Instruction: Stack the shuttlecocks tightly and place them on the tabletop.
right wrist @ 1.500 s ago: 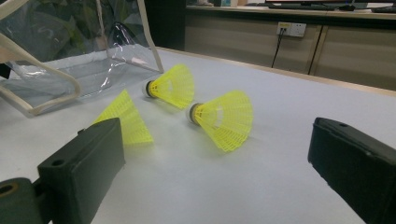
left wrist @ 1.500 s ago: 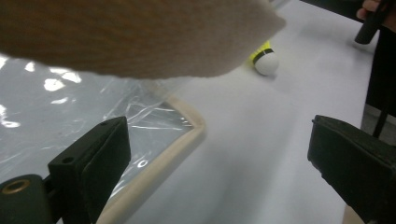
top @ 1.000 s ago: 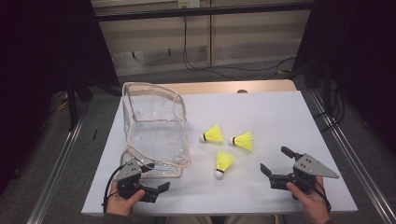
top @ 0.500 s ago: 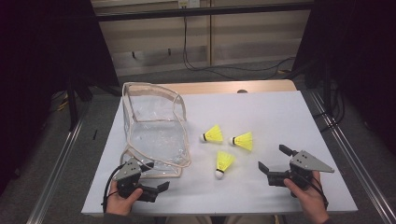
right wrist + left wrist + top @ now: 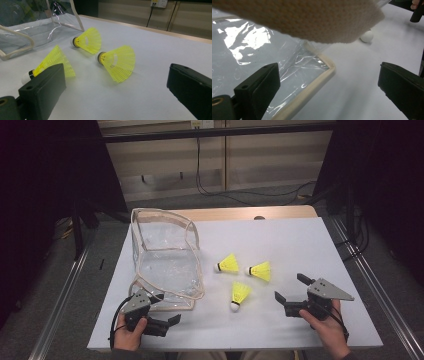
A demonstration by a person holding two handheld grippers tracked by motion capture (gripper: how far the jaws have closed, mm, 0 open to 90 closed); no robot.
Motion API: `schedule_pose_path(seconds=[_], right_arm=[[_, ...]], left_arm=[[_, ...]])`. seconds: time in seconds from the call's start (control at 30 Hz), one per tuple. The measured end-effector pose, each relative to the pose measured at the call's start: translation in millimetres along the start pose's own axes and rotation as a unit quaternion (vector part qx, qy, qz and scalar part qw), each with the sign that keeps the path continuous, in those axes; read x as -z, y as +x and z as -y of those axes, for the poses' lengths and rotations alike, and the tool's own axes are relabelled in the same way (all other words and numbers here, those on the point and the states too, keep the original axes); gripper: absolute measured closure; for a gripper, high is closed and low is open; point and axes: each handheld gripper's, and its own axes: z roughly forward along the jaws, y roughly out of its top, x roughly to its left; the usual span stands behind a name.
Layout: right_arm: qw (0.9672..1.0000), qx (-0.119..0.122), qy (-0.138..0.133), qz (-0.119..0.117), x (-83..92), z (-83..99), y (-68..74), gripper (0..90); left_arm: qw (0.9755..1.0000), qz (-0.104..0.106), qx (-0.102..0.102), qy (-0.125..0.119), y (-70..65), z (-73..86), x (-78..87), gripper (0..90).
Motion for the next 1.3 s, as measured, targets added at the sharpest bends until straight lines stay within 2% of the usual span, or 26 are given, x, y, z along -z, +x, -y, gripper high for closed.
schedule_pose_path(seconds=[0.73,1.3], right_arm=[[0.9998,-0.016,0.010,0.002,-11.8,-4.5,-6.5,2.6],[0.9998,-0.015,0.016,0.002,-23.2,-6.6,-10.4,3.3]], left_arm=[[1.0000,0.001,-0.002,0.000,-0.6,-0.3,0.2,3.4],[1.0000,0.002,-0.002,0.000,-0.6,-0.3,0.1,3.4]])
